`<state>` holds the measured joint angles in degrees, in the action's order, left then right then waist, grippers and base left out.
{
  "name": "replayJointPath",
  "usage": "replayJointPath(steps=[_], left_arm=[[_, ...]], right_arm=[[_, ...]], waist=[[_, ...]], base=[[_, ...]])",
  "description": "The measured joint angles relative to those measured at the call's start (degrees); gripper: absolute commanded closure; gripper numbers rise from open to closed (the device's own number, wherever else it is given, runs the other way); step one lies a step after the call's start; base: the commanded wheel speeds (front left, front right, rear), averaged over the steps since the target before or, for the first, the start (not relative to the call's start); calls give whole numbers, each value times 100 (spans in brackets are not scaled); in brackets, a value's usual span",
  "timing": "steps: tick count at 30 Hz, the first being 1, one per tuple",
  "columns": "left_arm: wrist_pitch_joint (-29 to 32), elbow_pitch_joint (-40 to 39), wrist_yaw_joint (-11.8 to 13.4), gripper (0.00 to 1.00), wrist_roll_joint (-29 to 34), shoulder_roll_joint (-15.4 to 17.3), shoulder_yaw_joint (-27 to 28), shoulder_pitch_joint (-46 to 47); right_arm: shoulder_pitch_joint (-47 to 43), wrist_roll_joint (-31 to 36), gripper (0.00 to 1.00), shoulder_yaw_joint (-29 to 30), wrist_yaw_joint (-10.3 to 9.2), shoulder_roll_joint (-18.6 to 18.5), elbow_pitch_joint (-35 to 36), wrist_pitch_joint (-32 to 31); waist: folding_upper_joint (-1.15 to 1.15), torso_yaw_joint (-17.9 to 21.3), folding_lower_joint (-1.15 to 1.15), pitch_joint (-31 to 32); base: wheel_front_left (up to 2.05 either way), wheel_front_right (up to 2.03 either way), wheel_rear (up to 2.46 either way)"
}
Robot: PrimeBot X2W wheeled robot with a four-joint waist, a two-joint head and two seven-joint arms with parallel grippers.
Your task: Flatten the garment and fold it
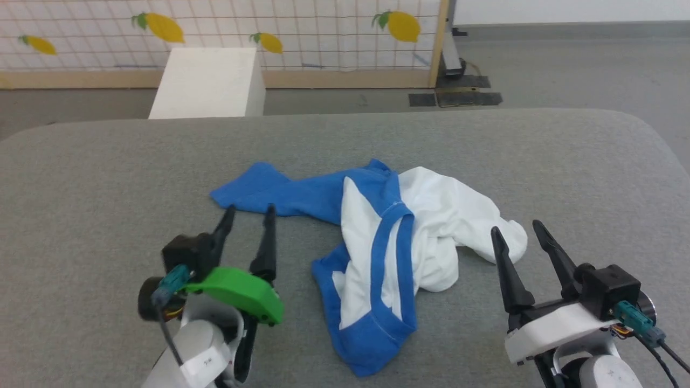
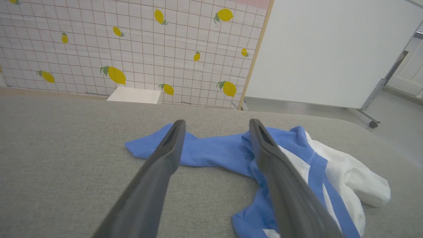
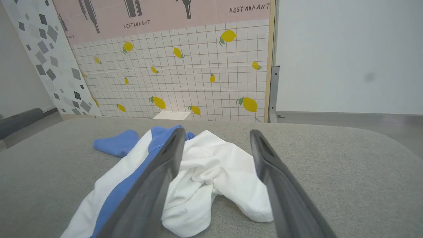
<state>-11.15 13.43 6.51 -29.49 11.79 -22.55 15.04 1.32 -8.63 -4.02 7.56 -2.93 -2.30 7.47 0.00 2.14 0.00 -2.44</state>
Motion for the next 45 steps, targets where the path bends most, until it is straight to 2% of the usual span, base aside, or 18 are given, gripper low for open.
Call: replayJointPath(steps=[2,7,11,15,20,25,27,28,29,32,37,41,45], left_arm=[[-220,-44,116,0,78,34,144,-153],[-335,-249,192,0,320,-15,601,-333],[-361,-600,99,0,639,-299,1005,-337],[-365,-673,-119,0,802,-594,1251,-332],[-365,-620,-398,0,979,-809,1421,-315],[-365,-550,-504,0,995,-855,1513,-303],[-365,-499,-530,0,991,-858,1524,-302],[-365,-488,-530,0,984,-858,1526,-303],[-365,-476,-530,0,984,-860,1535,-304],[-365,-456,-527,0,978,-864,1559,-308],[-365,-367,-546,0,994,-866,1604,-359],[-365,-298,-566,0,1033,-868,1653,-552],[-365,-234,-634,0,1088,-869,1722,-710]], right_arm=[[97,-5,0,-8,1,0,23,-48],[890,-45,0,-194,1,1,-96,-389],[1890,-77,0,-331,1,3,-610,-1022],[2792,-213,0,-305,1,5,-1525,-2002],[3643,-339,0,174,0,10,-2670,-3489],[3958,-407,0,354,0,1,-3092,-4489],[3965,-514,57,333,0,4,-3099,-4722],[3964,-586,77,293,0,4,-3089,-4779],[3963,-600,100,246,0,5,-3040,-4786],[3944,-633,100,183,0,14,-2774,-4490],[3633,-648,100,230,0,18,-2180,-3460],[3180,-243,100,672,0,22,-1488,-2468],[2446,223,100,1372,0,16,-768,-1895]], waist=[[0,-121,0,-28],[0,-364,0,-216],[0,-554,0,-473],[0,-790,0,-753],[0,-1149,0,-1079],[0,-1482,0,-1324],[0,-1599,1,-1396],[0,-1638,1,-1415],[0,-1678,1,-1431],[0,-1704,1,-1402],[0,-1641,1,-1227],[0,-1493,1,-1003],[0,-1267,1,-740]], base=[[0,0,0],[0,0,0],[0,0,0],[0,0,0],[0,0,0],[0,0,0],[0,0,0],[0,0,0],[0,0,0],[0,0,0],[0,0,0],[0,0,0],[0,0,0]])
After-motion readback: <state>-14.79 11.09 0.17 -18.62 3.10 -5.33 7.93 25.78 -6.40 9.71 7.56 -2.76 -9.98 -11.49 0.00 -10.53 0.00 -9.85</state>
